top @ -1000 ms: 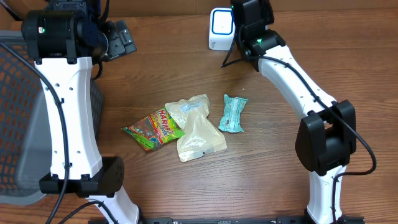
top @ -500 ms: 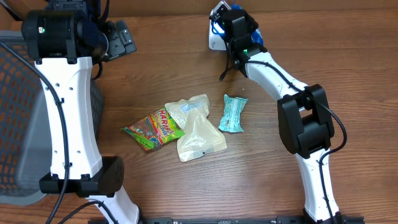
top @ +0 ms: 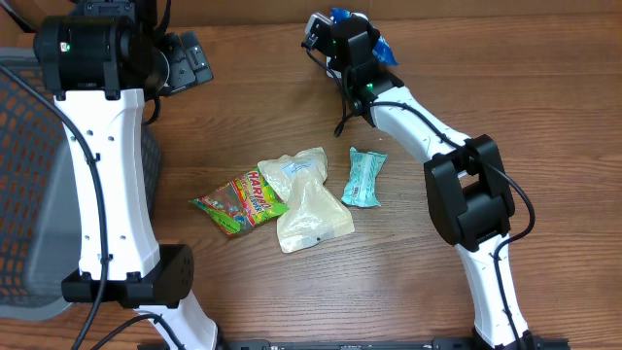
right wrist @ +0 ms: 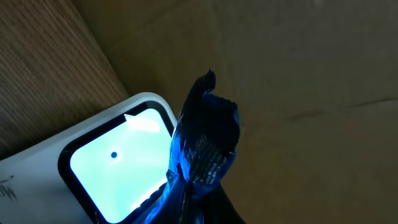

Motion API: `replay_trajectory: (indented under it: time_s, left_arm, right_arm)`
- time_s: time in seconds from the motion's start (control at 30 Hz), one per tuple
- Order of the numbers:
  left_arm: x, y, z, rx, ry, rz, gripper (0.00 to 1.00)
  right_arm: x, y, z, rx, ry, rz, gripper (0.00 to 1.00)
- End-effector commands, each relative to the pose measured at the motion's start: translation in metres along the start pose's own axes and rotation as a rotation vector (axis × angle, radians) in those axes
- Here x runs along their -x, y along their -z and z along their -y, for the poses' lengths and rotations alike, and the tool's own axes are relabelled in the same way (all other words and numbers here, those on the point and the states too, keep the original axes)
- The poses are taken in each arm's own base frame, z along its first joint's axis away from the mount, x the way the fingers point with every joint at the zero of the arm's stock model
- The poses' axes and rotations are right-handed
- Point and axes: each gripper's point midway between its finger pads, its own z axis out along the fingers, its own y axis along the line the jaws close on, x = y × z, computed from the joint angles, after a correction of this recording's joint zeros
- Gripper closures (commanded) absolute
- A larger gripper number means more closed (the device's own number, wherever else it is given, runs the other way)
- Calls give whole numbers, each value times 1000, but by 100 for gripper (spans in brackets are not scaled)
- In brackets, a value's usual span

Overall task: Scan the item barcode
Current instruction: 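Hold the blue bar in front of the white scanner window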

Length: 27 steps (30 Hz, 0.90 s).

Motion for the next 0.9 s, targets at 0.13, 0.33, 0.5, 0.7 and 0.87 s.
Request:
replay_trajectory:
  time_s: [0.13, 0.33, 0.5, 0.7, 0.87]
  left_arm:
    - [3, 7, -3, 3, 18, 26, 0]
    - [3, 7, -3, 3, 18, 25, 0]
    - [3, 7, -3, 3, 18, 25, 1]
    - [3, 7, -3, 3, 18, 26, 0]
    - [3, 7, -3, 3, 18, 25, 0]
  right_arm:
    - [13, 4, 24, -45, 66, 51, 96]
    - [-3, -5, 21, -39, 66, 20, 96]
    - [-13, -7, 18, -19, 67, -10, 96]
    - [-19, -8, 14, 4, 76, -27, 96]
    - [-22, -8, 9, 22, 81, -37, 96]
